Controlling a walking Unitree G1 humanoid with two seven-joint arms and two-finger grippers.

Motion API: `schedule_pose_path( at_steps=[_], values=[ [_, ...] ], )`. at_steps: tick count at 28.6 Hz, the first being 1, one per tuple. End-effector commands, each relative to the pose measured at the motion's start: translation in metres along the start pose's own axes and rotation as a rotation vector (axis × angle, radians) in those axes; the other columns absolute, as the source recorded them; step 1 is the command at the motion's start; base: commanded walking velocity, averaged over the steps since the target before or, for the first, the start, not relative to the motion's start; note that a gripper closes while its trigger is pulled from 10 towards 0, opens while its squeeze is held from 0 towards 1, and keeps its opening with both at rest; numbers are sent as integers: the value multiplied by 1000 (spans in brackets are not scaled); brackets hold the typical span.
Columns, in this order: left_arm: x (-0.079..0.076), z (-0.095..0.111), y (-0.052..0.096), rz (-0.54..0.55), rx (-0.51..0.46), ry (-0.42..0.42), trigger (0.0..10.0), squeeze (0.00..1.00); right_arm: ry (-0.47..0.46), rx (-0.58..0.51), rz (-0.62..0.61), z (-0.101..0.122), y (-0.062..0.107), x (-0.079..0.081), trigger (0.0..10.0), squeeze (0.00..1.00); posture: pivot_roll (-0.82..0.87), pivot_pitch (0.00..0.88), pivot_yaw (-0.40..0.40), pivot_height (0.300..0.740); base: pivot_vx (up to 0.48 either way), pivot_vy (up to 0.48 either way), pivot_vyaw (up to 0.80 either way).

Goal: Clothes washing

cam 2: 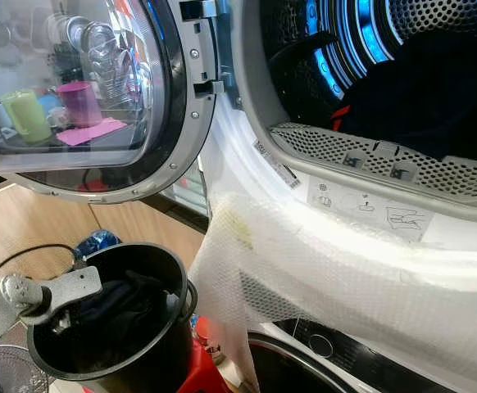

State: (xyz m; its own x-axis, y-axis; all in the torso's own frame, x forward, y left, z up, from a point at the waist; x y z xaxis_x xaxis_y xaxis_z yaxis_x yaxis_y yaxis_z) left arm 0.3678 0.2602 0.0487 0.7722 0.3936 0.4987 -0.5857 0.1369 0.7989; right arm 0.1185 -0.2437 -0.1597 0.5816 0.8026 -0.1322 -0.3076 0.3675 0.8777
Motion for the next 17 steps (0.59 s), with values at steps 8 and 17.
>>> schedule_pose_path(
  at_steps=[8, 17],
  values=[
    [-18, 21, -21, -51, -11, -50, 10000, 1000, -31, 15, -5, -5, 0, -3, 10000, 0, -1, 0, 86, 740, 0, 0, 0],
    [-37, 6, -28, -106, 69, -102, 10000, 1000, -18, 15, 5, -2, -1, -3, 10000, 0, -10, 0, 68, 740, 0, 0, 0]
  ],
)
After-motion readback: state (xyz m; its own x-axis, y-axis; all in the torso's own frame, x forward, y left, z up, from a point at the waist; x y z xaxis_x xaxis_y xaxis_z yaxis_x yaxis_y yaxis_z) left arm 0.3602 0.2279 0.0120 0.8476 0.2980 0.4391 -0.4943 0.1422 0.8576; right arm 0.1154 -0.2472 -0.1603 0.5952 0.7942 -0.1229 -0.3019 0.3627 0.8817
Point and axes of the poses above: a point about 5 cm out from each wrist's last joint towards the gripper, its own y axis pointing back from the gripper into the wrist, its own z axis along the axis of the wrist's last joint, x = y × z, the point moved 6 cm from there along -y, pointing out of the wrist towards the gripper, and after that the axes turned 1 degree about y, right-handed, at the moved point
